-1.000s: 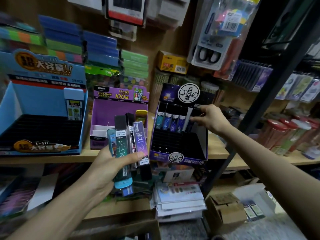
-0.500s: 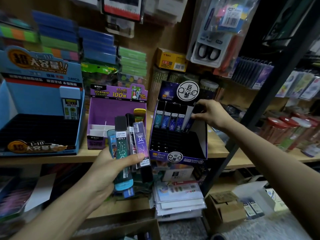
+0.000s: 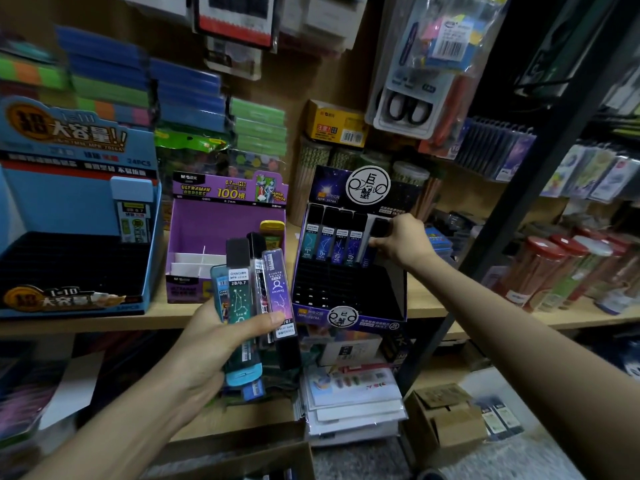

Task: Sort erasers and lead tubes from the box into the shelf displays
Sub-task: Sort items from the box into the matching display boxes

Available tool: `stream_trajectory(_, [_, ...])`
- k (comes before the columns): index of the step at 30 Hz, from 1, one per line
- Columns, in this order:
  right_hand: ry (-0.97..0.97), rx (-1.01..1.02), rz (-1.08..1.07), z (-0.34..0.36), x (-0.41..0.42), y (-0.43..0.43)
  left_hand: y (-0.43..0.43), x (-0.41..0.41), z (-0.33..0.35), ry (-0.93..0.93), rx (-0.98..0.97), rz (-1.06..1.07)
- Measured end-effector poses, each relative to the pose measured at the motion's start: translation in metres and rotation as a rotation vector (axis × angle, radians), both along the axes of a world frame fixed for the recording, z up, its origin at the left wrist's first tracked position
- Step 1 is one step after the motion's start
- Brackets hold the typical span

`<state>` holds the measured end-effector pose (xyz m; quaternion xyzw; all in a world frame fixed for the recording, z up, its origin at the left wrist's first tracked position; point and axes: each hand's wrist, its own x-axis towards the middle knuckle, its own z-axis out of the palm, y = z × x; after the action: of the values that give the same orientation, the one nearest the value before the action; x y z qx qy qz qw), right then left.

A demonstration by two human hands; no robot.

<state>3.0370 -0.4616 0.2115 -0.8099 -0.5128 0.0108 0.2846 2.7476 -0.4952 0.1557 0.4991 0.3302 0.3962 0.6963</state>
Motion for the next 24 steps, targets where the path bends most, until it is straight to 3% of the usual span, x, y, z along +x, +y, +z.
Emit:
stream_trajectory(5, [0.097, -0.047, -0.073, 0.000, -0.008, -0.001, -0.003, 0.000, 0.000, -0.021, 0.010, 0.002])
stream_trajectory(7, [0.042, -0.055, -0.094, 0.004, -0.013, -0.007, -0.003, -0.001, 0.000, -0.030, 0.013, -0.001])
stream_trajectory(9, [-0.101, 0.018, -0.096, 0.006, -0.023, -0.019, -0.003, -0.001, 0.001, -0.034, 0.020, 0.002])
stream_trajectory(11, [-0.115, 0.167, 0.017, 0.003, -0.049, -0.039, -0.002, -0.001, 0.000, -0.037, 0.028, 0.002])
stream_trajectory(14, [0.297, 0.201, 0.290, -0.004, -0.102, -0.066, -0.002, 0.001, 0.000, -0.037, 0.043, -0.005])
stream_trajectory(17, [0.738, -0.004, 0.425, -0.007, -0.134, -0.079, -0.004, 0.005, 0.000, -0.065, 0.055, 0.012])
stream_trajectory(20, [0.857, -0.164, 0.492, -0.014, -0.147, -0.088, 0.000, 0.006, 0.000, -0.125, 0.042, 0.105])
stream_trajectory(24, [0.937, -0.102, 0.490, -0.021, -0.143, -0.096, 0.004, 0.002, 0.004, -0.180, 0.029, 0.130])
